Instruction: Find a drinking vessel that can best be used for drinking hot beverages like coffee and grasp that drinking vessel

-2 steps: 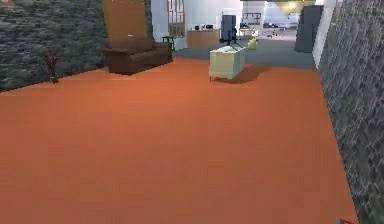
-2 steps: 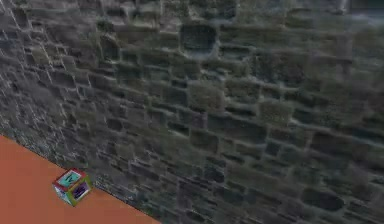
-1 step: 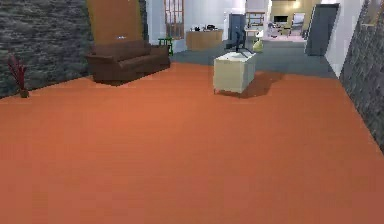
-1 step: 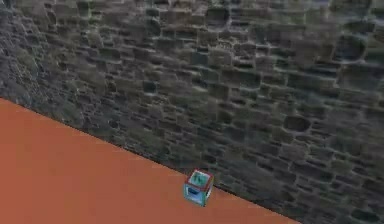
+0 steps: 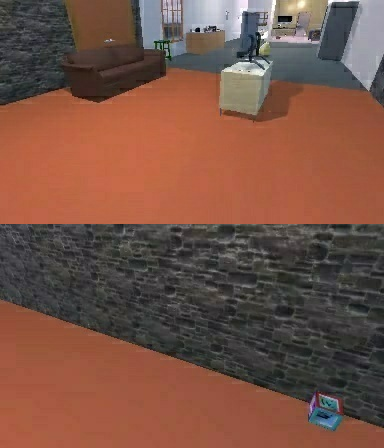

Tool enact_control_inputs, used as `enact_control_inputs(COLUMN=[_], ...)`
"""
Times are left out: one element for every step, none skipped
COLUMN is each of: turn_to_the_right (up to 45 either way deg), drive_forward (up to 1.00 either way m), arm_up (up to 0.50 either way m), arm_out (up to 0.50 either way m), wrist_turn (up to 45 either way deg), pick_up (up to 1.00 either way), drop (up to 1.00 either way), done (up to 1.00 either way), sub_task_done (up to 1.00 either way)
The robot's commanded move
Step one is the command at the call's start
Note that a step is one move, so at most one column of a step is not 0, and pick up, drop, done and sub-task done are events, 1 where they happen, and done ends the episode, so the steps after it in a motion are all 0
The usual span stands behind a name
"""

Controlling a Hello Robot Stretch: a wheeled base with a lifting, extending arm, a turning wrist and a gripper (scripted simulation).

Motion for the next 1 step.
enact_control_inputs(turn_to_the_right=[0.0], drive_forward=[1.0], arm_up=[0.0], arm_out=[0.0], wrist_turn=[0.0], pick_up=[0.0], drop=[0.0], done=[0.0], sub_task_done=[0.0])
